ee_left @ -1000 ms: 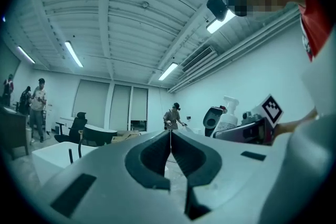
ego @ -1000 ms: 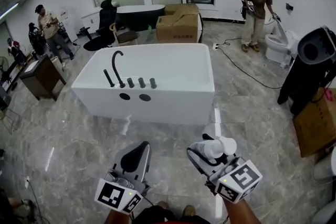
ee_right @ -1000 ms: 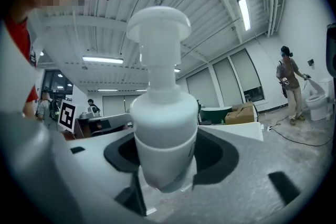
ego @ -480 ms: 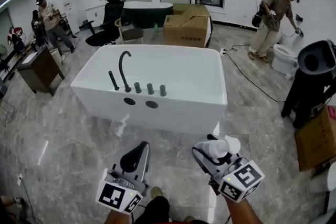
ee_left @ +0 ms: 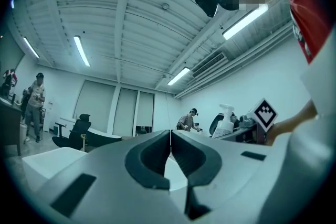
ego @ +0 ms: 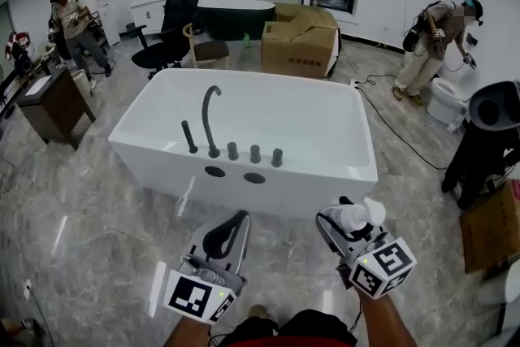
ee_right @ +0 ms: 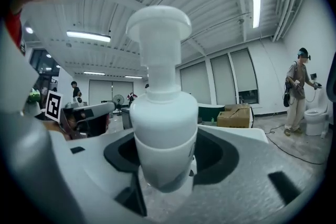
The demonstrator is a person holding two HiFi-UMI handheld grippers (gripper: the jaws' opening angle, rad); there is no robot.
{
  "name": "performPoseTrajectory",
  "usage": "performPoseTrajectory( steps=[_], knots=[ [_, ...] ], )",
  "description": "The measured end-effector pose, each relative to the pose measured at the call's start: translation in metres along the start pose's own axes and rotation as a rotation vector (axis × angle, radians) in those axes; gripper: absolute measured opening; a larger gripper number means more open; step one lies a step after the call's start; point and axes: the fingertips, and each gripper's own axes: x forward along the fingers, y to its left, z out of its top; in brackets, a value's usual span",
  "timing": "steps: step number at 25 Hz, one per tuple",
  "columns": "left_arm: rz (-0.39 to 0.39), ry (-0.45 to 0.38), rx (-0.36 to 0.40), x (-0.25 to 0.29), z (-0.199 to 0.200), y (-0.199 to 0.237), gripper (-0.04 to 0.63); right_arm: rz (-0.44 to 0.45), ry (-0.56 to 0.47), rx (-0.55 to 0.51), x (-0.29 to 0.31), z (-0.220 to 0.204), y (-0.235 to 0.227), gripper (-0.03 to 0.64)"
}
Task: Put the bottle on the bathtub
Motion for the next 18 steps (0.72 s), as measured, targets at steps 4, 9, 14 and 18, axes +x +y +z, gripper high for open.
performPoseTrajectory(
  steps=[4, 9, 14, 18],
  knots=[
    [0.01, -0.005, -0.009, 0.022, -0.012, 0.036, 0.012, -0.026, 0.036, -0.018, 0.042, -0.01, -0.013, 0.252],
    [0.038, 0.018, -0.007, 0.056, -0.037, 0.072, 0.012, -0.043, 0.079, -0.044, 0.092, -0.029, -0.043, 0.252],
    [0.073, 0.062, 0.005, 0.103, -0.073, 0.108, 0.012, -0.05, 0.123, -0.071, 0.149, -0.061, -0.09, 0.252],
    [0.123, 0.097, 0.036, 0.158, -0.106, 0.139, 0.012, -0.035, 0.179, -0.093, 0.206, -0.098, -0.14, 0.252]
  ],
)
